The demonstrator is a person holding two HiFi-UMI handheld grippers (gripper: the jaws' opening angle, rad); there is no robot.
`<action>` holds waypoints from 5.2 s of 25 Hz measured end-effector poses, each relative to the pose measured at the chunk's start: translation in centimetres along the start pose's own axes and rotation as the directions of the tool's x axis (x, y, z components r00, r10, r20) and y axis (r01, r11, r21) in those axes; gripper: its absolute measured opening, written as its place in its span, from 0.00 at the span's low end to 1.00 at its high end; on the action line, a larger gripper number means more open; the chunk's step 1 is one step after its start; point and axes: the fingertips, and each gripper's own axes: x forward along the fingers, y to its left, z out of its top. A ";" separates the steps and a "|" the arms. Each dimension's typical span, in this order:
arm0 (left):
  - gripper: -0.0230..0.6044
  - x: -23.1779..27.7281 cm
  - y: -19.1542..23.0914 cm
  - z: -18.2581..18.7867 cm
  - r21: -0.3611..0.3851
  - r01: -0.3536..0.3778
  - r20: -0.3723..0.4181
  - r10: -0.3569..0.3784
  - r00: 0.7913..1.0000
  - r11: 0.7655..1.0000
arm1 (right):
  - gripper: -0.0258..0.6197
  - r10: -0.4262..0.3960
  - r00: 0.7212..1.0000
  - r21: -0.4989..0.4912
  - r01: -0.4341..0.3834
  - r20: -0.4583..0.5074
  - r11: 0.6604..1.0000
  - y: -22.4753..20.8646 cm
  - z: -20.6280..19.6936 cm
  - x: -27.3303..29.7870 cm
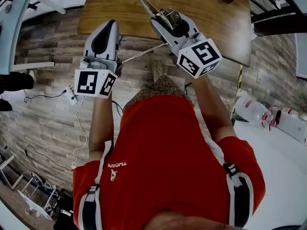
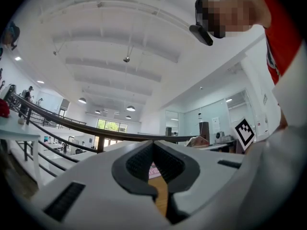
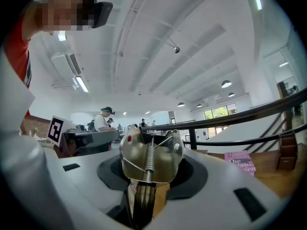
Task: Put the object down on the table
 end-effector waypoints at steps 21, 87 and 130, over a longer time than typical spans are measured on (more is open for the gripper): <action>0.05 13.2 9.1 -5.4 -0.013 -0.133 -0.031 0.133 0.991 0.991 | 0.31 0.012 0.947 -0.049 -0.029 -0.322 0.998 -13.3 -12.4 13.6; 0.05 16.6 13.0 -8.4 -0.089 -0.007 -0.099 -0.002 0.995 0.996 | 0.51 -0.154 0.840 -0.130 0.100 -0.521 0.986 -19.4 -19.3 17.4; 0.05 14.7 7.9 -4.5 -0.068 0.080 -0.024 -0.081 0.996 0.995 | 0.08 0.030 0.998 -0.053 -0.026 0.059 0.998 -8.9 0.5 11.9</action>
